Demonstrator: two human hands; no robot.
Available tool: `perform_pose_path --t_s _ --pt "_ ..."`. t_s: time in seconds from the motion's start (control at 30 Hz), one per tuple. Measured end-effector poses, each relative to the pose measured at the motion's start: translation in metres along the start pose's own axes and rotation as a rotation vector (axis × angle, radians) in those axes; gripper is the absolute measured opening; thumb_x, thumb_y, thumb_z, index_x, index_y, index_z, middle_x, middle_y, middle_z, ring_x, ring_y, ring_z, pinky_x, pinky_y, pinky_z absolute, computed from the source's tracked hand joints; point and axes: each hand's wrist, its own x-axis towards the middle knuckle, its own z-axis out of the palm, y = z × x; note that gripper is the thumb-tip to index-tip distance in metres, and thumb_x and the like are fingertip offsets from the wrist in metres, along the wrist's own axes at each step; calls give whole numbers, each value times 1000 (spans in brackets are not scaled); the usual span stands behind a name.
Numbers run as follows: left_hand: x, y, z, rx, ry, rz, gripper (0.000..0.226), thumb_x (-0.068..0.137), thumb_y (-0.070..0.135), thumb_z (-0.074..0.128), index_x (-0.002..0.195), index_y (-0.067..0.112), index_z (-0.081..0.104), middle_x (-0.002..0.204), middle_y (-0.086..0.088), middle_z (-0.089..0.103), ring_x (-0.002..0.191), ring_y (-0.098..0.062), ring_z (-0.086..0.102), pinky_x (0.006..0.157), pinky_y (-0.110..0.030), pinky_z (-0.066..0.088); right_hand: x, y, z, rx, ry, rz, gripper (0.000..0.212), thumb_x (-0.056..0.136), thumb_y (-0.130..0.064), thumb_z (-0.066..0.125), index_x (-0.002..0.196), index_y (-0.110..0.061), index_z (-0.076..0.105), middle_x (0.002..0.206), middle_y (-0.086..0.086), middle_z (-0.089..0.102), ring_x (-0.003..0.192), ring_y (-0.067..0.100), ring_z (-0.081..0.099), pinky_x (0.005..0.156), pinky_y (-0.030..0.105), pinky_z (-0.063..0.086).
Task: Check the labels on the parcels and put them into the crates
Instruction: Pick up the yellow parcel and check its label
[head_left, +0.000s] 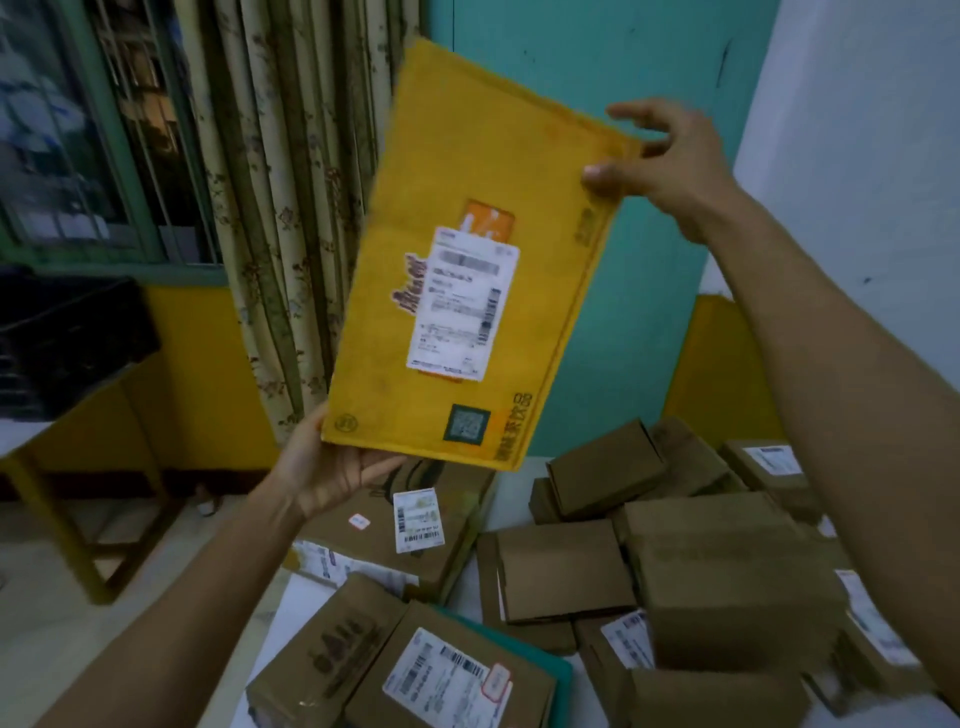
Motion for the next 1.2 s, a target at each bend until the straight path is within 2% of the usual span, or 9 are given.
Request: perform_pose_path --t_s 0.2,0.33,0.57,0.7,0.77,0.83,0.93,1.03,1.2 --pt "13 -1 27 -31 62 99 32 98 30 41 115 12 63 102 -19 71 89 -31 71 63 -39 60 -28 24 76 373 -141 165 87 73 -9 80 145 -20 33 142 12 47 123 29 52 94 49 51" --pt "15 16 12 22 173 183 39 101 28 40 140 32 39 114 -13 66 89 -31 71 62 -41 60 -63 54 119 414 -134 233 88 78 -5 76 149 -25 28 147 7 42 124 23 49 95 40 50" --pt "-4 18 -4 118 251 178 24 99 38 41 113 33 59 103 -9 72 83 -25 73 57 -33 58 -89 66 155 513 -111 260 88 83 2 68 151 -30 23 147 2 43 127 24 49 96 51 50" --pt "-34 26 -19 197 240 182 76 56 74 66 119 33 53 119 -6 60 102 -31 65 73 -41 59 -93 54 186 536 -178 237 85 84 4 66 152 -28 24 151 4 38 135 27 41 102 54 45" --pt "-54 34 -39 260 298 248 90 55 60 79 131 30 43 118 -4 59 97 -26 68 70 -36 59 -98 39 214 561 -225 215 84 85 5 66 152 -25 25 153 3 35 138 24 37 107 51 40" --pt "-76 47 -64 308 405 333 66 77 38 70 135 25 41 118 -5 62 88 -20 71 68 -33 59 -108 20 247 603 -264 203 84 84 5 66 151 -23 25 155 4 31 141 23 32 111 45 36" --pt "-115 71 -109 278 476 382 55 87 28 61 137 23 40 129 -13 57 102 -29 65 77 -39 57 -123 -10 306 643 -320 210 84 83 -2 71 150 -23 26 150 1 38 135 19 38 103 39 43" --pt "-160 96 -156 297 514 440 51 87 29 59 135 23 41 117 -10 61 86 -24 69 62 -31 58 -143 -49 379 710 -401 328 81 75 -13 80 142 -21 36 133 -1 53 118 21 55 78 32 56" --pt "-253 150 -265 378 653 468 63 76 40 64 133 34 36 112 -3 61 91 -22 69 64 -35 58 -190 -125 531 828 -536 387 75 71 -12 83 134 -23 43 125 3 62 109 22 63 86 45 57"
